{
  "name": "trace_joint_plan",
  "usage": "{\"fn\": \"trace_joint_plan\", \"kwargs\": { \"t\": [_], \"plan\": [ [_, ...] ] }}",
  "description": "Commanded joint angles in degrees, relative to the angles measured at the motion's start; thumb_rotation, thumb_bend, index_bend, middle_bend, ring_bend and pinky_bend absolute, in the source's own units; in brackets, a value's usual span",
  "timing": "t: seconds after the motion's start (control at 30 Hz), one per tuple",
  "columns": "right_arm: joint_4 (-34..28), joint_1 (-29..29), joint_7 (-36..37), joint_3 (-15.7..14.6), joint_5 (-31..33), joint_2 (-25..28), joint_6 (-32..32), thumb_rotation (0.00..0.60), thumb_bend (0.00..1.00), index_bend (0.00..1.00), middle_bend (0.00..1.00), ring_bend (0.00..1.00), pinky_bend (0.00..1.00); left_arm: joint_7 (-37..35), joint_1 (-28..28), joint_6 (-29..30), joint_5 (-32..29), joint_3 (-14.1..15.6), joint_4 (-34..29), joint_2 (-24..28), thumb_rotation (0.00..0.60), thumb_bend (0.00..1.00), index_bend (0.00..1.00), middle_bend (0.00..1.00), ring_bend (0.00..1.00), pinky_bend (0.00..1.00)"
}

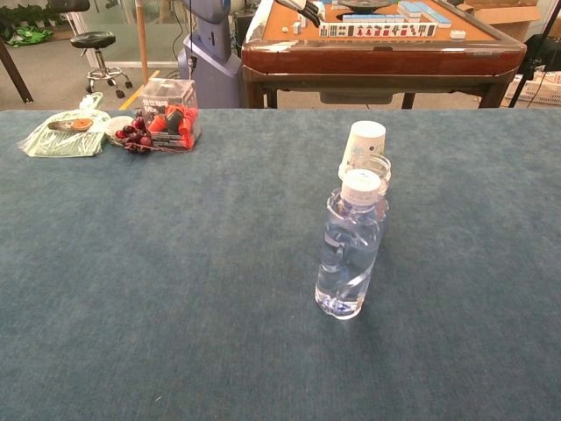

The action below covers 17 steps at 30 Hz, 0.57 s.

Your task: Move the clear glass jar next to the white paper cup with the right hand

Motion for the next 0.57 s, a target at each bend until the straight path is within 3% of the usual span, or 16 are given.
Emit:
{"fn": "trace_joint_plan", "kwargs": {
  "t": [0.03,0.57],
  "plan": [
    [0.76,-3.63,4.80,-0.54,0.40,1.37,2.90,0.600,0.00,0.13,0.06,0.00,0.11,0.83,0.04,-0.30,-0.66,-0.17,0.00,-0.25,0.600,0.23,0.23,0.36,0.25,0.43],
    [3.86,-5.88,14.13,1.88,1.65,3.99,-0.08,0.600,0.00,0.15,0.08,0.00,0.11,1.32,-0.85,-1.62,-2.20,-1.12,0.61,-1.74,0.600,0.23,0.25,0.36,0.26,0.43]
  ]
}}
